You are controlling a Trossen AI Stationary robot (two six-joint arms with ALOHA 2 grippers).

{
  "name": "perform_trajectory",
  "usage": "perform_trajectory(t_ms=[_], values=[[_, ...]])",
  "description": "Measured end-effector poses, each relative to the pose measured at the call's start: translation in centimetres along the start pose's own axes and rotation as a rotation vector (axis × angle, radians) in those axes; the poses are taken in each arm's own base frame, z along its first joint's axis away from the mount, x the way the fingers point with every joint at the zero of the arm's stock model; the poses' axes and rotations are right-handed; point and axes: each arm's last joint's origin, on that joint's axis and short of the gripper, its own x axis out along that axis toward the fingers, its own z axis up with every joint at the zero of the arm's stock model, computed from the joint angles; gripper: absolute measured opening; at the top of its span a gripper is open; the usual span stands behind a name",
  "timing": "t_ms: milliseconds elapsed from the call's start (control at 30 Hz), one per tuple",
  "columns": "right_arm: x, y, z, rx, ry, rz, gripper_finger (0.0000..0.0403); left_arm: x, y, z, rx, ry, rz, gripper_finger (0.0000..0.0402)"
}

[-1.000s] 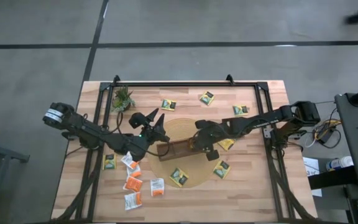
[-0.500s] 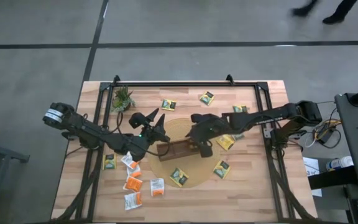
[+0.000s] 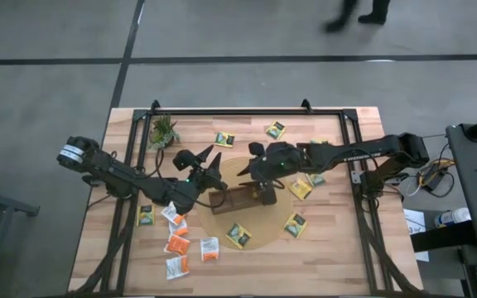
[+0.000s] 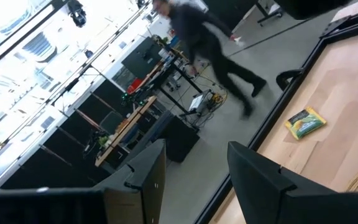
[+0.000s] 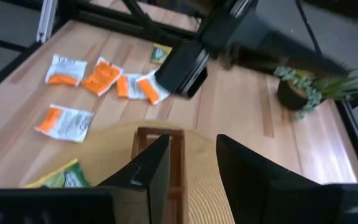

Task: Pick & Place Tea
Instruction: Put the yellow tea bag into the middle section of the wooden organizer

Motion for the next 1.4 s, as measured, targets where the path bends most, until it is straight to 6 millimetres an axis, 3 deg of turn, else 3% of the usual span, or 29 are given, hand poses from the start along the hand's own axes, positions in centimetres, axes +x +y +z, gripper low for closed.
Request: perform_trajectory(t_ms=[433, 767, 1100, 1400], values=[[-0.7, -0.4, 2.1, -0.002, -0.065, -0.013, 0.0135, 0.0, -0.1, 0.0, 0.005, -0.007, -0.01, 0.0167], [-0.8, -0.4, 2.2, 0.05, -0.07, -0.011, 0.0121, 0.0, -0.1, 0.0, 0.044, -0.019, -0.024, 0.0167], [-0.8, -0.4, 2.1, 0.119, -0.066, -0.009, 0.0131, 0.0, -0.1, 0.1, 0.001, -0.034, -0.043, 0.0167], [-2.9, -0.5, 2.3, 0.122, -0.036, -0.008, 0.013, -0.4, 2.5, 0.7, -0.18, -0.129, -0.145, 0.0167]])
